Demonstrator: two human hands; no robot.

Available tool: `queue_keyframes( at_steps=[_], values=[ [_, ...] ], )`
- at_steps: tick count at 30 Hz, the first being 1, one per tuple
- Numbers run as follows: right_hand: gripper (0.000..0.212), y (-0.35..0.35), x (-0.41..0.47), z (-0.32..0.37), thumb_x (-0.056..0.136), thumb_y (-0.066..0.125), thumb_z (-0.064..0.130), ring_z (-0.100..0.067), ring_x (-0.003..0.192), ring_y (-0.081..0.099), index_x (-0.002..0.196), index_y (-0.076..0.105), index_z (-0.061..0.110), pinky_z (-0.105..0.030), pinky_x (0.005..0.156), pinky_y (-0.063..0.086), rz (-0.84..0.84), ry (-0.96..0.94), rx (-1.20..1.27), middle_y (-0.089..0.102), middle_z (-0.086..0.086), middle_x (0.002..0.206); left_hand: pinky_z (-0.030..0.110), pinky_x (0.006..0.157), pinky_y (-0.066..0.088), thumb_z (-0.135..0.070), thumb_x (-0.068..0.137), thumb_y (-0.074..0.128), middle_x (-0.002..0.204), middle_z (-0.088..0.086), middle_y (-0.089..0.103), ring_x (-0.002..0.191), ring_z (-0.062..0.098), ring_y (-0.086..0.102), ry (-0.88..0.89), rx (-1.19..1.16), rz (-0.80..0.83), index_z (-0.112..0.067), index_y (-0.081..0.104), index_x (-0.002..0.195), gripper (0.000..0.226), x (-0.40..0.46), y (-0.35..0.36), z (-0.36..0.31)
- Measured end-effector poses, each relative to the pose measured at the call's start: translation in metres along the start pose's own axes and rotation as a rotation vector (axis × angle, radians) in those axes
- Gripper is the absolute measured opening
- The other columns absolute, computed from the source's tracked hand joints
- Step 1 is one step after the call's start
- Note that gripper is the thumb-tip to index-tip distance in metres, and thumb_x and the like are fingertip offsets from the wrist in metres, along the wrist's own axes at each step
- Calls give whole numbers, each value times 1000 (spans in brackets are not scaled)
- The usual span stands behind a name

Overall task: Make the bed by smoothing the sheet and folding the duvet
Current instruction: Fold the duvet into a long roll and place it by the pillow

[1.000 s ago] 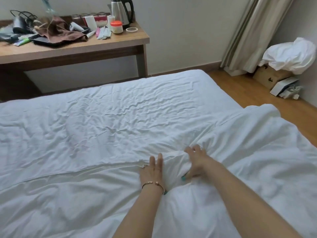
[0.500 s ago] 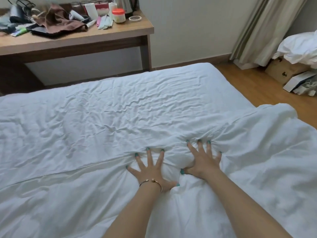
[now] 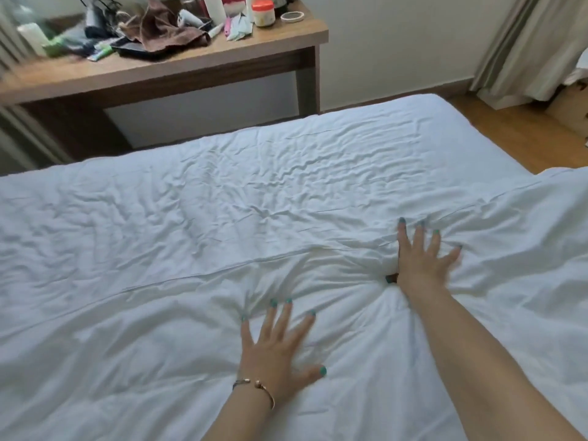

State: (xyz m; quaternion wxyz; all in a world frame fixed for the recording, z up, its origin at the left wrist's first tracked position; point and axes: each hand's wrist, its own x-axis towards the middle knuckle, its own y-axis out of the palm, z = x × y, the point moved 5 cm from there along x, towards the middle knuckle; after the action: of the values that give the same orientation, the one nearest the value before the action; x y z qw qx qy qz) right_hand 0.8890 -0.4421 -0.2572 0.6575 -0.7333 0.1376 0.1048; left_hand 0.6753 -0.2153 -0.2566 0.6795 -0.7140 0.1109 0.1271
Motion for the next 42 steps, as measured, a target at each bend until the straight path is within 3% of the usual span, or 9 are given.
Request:
queue_keyframes(
  at_steps=[5, 13, 16, 19, 22, 25, 31, 37, 42],
  values=[
    [77, 23, -135, 78, 96, 45, 22, -26, 149, -6, 154, -5, 23, -56, 116, 8, -64, -206, 127, -7, 6, 163, 56, 108, 11, -82, 74, 33, 142, 4, 51, 129, 25, 50, -186, -132, 12, -40, 38, 141, 79, -76, 20, 38],
    [66, 68, -332, 210, 96, 21, 63, -25, 148, -14, 152, -5, 40, -55, 117, 1, 291, -337, 158, -14, 9, 161, 40, 115, -19, -61, 87, 28, 151, -3, 37, 137, 13, 39, -135, -152, 90, -38, 45, 140, 61, -192, 24, 130],
    [70, 62, -363, 273, 95, 28, 62, -28, 147, -17, 151, -9, 43, -57, 116, 0, 411, -377, 165, -21, 9, 160, 45, 112, -18, -60, 88, 2, 156, -8, -6, 146, 10, 0, -156, 14, -33, -41, 12, 151, 66, -235, 30, 207],
    [72, 52, -392, 342, 94, 38, 53, -36, 147, -15, 149, -8, 48, -58, 116, 3, 463, -423, 168, -24, 8, 159, 47, 111, 10, -60, 95, 0, 154, -1, 30, 142, 21, 30, -413, -92, -107, -40, 30, 146, 62, -286, 29, 300],
    [76, 40, -420, 412, 91, 43, 36, -36, 147, -12, 150, -4, 47, -59, 115, 0, 340, -506, 83, -19, 8, 160, 49, 110, -1, -65, 93, 11, 157, 1, 23, 143, 30, 19, -611, -102, -97, -44, 25, 147, 60, -337, 46, 397],
    [78, 26, -446, 490, 91, 48, 33, -29, 147, 9, 152, 0, 42, -47, 115, 20, 187, -745, 81, -13, 10, 161, 46, 106, 16, -71, 75, 36, 155, 8, 29, 147, 29, 11, -674, -154, -141, -39, 45, 139, 72, -369, 60, 460],
    [93, 17, -466, 614, 90, 58, 40, -25, 104, 61, 146, -15, 49, -31, 68, 53, 107, -878, 98, -21, 13, 159, 41, 109, 21, -71, 72, 51, 153, 16, 30, 142, 32, 25, -604, -222, -496, -32, 38, 143, 83, -399, 64, 526],
    [85, 19, -439, 644, 81, 64, 59, -25, 127, 47, 150, 19, 38, -38, 98, 42, 253, -792, 198, 25, 1, 151, 45, 95, 40, -38, 98, 37, 143, 11, 38, 125, 29, 45, -420, -37, -911, -27, 41, 139, 43, -394, 47, 596],
    [60, 32, -446, 642, 81, 66, 55, -31, 103, 54, 130, 41, 30, -34, 81, 45, 176, -701, 119, 34, -5, 123, 44, 88, 44, -41, 76, 67, 147, 17, 31, 104, 35, 54, -788, -253, -552, -26, 22, 150, 88, -378, 36, 629]
  ],
)
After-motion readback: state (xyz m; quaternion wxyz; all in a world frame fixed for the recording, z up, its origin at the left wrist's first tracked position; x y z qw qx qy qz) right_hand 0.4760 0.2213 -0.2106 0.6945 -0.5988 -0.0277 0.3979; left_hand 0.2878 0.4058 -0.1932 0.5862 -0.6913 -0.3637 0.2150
